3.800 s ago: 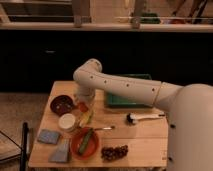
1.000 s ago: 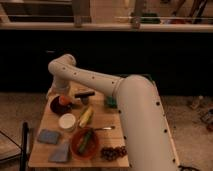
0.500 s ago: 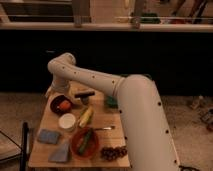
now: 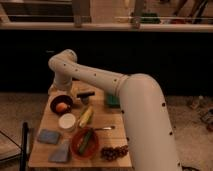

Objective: Place apple in purple bowl

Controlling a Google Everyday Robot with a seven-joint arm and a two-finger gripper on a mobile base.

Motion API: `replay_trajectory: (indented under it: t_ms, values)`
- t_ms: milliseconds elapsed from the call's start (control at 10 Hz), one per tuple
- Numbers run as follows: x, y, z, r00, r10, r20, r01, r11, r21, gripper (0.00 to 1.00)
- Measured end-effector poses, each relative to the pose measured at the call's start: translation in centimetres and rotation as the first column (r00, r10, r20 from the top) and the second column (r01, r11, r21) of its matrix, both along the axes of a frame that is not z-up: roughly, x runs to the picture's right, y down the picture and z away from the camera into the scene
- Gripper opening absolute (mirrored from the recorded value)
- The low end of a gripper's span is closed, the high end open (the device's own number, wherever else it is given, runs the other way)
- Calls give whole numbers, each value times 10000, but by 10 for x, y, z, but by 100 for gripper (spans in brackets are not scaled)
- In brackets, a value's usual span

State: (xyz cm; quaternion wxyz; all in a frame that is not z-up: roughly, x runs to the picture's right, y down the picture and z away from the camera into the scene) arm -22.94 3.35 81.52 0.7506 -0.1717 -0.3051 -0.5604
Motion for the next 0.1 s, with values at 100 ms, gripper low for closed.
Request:
replay_trajectory:
  t_ms: [100]
  values:
    - [9, -5, -1, 9997, 151, -208, -151, 9999, 22, 80]
